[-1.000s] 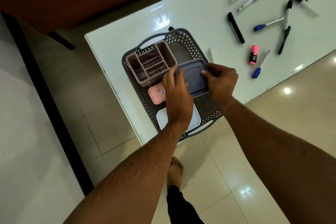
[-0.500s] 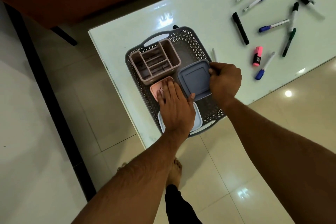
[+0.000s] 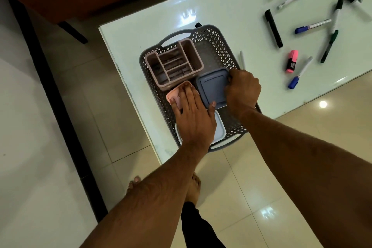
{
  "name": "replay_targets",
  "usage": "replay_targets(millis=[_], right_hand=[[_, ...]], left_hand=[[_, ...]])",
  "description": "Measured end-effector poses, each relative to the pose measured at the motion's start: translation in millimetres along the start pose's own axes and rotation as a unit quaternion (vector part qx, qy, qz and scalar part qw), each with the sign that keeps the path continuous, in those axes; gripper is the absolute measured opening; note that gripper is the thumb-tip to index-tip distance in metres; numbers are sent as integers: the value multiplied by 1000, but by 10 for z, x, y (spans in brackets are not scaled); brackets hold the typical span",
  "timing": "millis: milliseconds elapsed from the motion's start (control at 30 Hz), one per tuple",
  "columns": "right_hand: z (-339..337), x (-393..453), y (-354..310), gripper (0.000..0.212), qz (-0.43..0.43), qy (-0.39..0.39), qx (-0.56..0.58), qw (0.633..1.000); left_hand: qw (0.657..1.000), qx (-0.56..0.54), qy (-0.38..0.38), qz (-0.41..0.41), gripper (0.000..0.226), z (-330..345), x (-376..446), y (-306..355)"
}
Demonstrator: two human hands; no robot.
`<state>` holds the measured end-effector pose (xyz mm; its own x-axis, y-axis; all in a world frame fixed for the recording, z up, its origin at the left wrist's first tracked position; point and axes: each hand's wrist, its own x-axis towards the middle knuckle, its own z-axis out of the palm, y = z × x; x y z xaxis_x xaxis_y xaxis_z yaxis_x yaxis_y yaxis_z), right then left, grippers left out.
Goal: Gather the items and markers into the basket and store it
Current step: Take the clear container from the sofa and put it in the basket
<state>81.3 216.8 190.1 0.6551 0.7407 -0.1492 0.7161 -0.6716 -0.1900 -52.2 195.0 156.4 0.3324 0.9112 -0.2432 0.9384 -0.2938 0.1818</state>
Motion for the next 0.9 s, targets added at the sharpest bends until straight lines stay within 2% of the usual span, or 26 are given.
replay_targets(millis=[100, 167, 233, 367, 533, 733, 900], right_hand=[[-32, -95, 8, 32, -88, 12, 10, 996], [-16, -165, 21, 43, -174, -6, 18, 985], [24, -185, 49, 46, -227, -29, -13, 973], [2, -145, 101, 51, -253, -76, -73, 962], [-10, -163, 97, 58, -252, -80, -90, 960], [9, -191, 21, 47, -230, -58, -77, 969], [12, -179, 7, 41, -233, -47, -81, 968]], left_hand=[[1000, 0, 15, -18, 78, -14, -6, 27], [999, -2, 25, -31, 77, -23, -19, 51], [999, -10, 28, -40, 78, -21, -34, 60], [999, -19, 33, -34, 81, -24, -52, 39], [999, -24, 32, -10, 78, -31, -42, -1], [999, -23, 29, 6, 62, -35, -48, -63], [999, -34, 27, 16, 59, -42, -48, -95]])
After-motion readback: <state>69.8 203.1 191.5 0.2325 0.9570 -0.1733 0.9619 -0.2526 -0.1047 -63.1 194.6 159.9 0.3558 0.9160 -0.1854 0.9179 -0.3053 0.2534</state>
